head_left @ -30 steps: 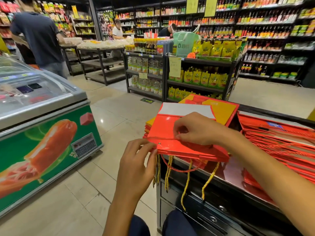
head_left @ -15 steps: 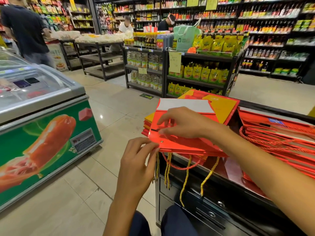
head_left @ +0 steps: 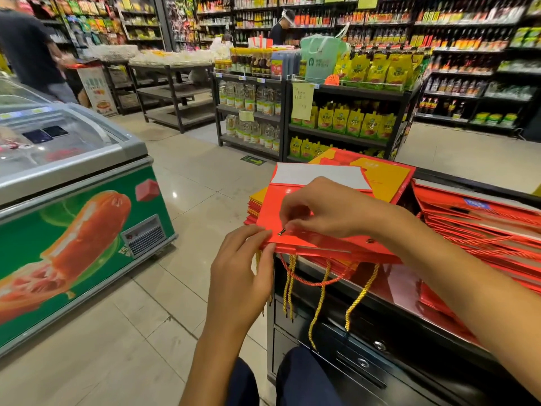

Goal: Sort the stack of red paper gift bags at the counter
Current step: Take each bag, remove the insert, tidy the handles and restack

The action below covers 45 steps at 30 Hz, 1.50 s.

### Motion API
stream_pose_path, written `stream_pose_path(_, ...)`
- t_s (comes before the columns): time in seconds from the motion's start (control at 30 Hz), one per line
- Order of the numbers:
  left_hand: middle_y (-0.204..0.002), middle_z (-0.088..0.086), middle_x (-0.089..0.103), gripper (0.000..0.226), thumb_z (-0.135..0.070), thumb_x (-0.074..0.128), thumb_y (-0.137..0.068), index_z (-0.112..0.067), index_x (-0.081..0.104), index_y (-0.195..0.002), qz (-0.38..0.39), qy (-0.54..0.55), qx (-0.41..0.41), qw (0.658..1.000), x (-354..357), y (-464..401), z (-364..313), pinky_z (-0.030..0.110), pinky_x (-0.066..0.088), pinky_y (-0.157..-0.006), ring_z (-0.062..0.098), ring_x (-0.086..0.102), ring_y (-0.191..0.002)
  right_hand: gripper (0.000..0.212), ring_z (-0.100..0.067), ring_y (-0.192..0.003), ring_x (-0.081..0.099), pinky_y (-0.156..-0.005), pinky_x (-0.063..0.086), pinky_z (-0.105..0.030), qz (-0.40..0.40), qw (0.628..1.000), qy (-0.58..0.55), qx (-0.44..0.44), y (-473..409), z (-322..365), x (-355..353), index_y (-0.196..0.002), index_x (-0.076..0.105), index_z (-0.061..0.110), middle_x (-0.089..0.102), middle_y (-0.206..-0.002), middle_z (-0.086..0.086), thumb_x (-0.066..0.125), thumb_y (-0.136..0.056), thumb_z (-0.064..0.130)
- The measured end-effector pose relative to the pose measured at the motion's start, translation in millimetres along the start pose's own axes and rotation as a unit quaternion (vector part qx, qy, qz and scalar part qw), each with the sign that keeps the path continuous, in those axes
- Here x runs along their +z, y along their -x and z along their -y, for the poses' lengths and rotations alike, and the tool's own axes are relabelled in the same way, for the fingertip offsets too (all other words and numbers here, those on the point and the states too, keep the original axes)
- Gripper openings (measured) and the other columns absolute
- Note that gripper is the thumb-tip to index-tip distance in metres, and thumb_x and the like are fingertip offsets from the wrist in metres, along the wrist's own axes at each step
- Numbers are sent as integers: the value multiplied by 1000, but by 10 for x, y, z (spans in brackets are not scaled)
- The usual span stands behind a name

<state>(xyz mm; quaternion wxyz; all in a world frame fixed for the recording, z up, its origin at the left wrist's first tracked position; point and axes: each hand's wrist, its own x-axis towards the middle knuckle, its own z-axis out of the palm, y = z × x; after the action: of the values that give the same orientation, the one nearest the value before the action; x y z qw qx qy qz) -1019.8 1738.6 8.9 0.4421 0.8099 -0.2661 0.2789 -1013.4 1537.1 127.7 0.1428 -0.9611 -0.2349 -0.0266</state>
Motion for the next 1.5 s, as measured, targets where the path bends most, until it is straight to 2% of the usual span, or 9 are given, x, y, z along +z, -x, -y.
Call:
stream_pose_path(0.17, -116, -7, 71, 21, -17, 75, -94, -17, 77, -115, -4, 15, -24, 1000, -16, -12, -51, 22, 50, -97, 8, 63, -109, 9, 11, -74, 59, -69, 41, -10, 19, 1000, 23, -2, -29, 48, -37, -93, 71, 26, 65, -80, 22, 69, -96, 18)
stream_pose_path(0.3, -115, -8, 72, 20, -17, 75, -94, -18, 78, -114, -8, 22, -28, 999, -8, 7, -32, 21, 50, -97, 6, 63, -109, 10, 3, -77, 61, -68, 42, -12, 22, 999, 37, -10, -55, 83, -16, -93, 73, 24, 70, -85, 16, 68, -95, 16)
stream_pose_path(0.4, -114, -7, 73, 19, -18, 74, -94, -18, 78, -113, -16, 20, -26, 999, 2, 13, -24, 27, 54, -97, 7, 64, -109, 13, 0, -77, 60, -68, 41, -13, 26, 998, 52, -13, -64, 94, -21, -93, 73, 24, 69, -84, 15, 66, -94, 14)
stream_pose_path(0.7, -112, -3, 75, 21, -21, 67, -98, -17, 78, -115, -65, 34, 2, 997, 27, -66, -33, 38, 57, -92, 14, 67, -109, 17, -4, -87, 66, -81, 53, -30, -20, 997, 73, -26, -24, 157, -5, -109, 75, 28, 76, -100, 13, 60, -101, 23)
stream_pose_path(0.87, -112, -1, 74, 19, -18, 70, -99, -15, 77, -117, -85, 54, -17, 995, 11, -153, -76, 35, 57, -91, 13, 67, -107, 24, 2, -106, 65, -93, 52, -30, -19, 998, -53, 22, 97, 133, -48, -124, 62, 38, 72, -115, 18, 59, -100, 40)
stream_pose_path(0.93, -112, -2, 74, 19, -19, 71, -98, -15, 76, -116, -91, 60, -23, 994, 12, -184, -89, 35, 57, -90, 12, 67, -108, 31, 1, -111, 63, -96, 51, -30, -28, 998, -50, 35, 136, 112, -40, -127, 60, 41, 70, -121, 18, 64, -97, 47)
stream_pose_path(1.1, -110, -10, 67, 18, -14, 72, -96, -16, 69, -113, -116, 84, -53, 988, 35, -230, -196, 19, 55, -86, -6, 60, -102, 25, 1, -95, 64, -84, 54, -31, -69, 996, -15, 45, 136, 98, 17, -113, 74, 32, 73, -107, 19, 62, -96, 46)
stream_pose_path(1.27, -117, -3, 67, 14, -11, 72, -95, -16, 76, -107, -104, 29, -65, 992, 48, -221, -215, 8, 46, -87, -3, 57, -99, 26, 0, -94, 65, -78, 53, -29, -92, 995, 17, 31, 95, 119, 54, -115, 75, 32, 75, -107, 18, 56, -100, 40)
stream_pose_path(1.5, -123, -8, 62, 21, -36, 68, -96, -22, 78, -108, -70, -12, -118, 990, 28, -368, -383, 36, 57, -89, 16, 61, -109, 41, -5, -87, 67, -69, 54, -40, -120, 991, 44, 23, 56, 160, 48, -113, 75, 33, 75, -101, 16, 41, -100, 54)
